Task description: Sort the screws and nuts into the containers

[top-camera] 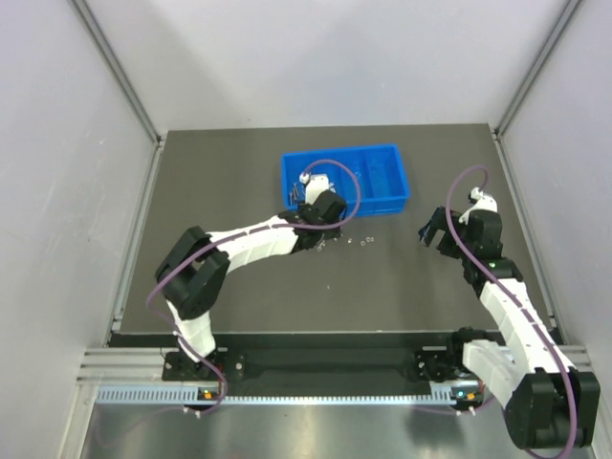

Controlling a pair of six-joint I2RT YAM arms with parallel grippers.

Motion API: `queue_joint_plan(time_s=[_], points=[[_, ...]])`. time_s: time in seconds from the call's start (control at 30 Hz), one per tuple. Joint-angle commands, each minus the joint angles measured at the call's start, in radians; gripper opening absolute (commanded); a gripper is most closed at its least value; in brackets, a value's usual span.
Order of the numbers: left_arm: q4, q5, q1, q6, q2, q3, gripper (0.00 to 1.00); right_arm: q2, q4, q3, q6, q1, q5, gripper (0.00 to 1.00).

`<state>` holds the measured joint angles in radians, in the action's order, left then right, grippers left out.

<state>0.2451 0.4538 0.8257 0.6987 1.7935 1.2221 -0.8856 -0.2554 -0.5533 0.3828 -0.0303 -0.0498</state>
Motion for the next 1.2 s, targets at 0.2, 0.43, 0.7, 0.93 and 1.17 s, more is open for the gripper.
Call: queue_joint_plan(time_s=[0.2, 0.43, 0.7, 0.93, 1.17], points=[[0.019, 0.123, 0.01, 0.108, 0.144, 0.1, 0.58, 0.025, 0.018, 0.0, -0.002, -0.005, -0.004, 1.0], [0.031, 0.151, 0.026, 0.14, 0.184, 0.111, 0.58, 0.008, 0.021, -0.004, -0.002, -0.005, -0.004, 1.0], [0.049, 0.181, 0.032, 0.18, 0.234, 0.119, 0.57, 0.005, 0.019, -0.007, -0.004, -0.005, -0.001, 1.0], [0.076, 0.187, 0.033, 0.206, 0.247, 0.117, 0.43, 0.004, 0.019, -0.005, -0.001, -0.005, 0.001, 1.0], [0.074, 0.181, 0.036, 0.194, 0.241, 0.108, 0.24, 0.007, 0.019, -0.007, -0.001, -0.005, 0.002, 1.0]])
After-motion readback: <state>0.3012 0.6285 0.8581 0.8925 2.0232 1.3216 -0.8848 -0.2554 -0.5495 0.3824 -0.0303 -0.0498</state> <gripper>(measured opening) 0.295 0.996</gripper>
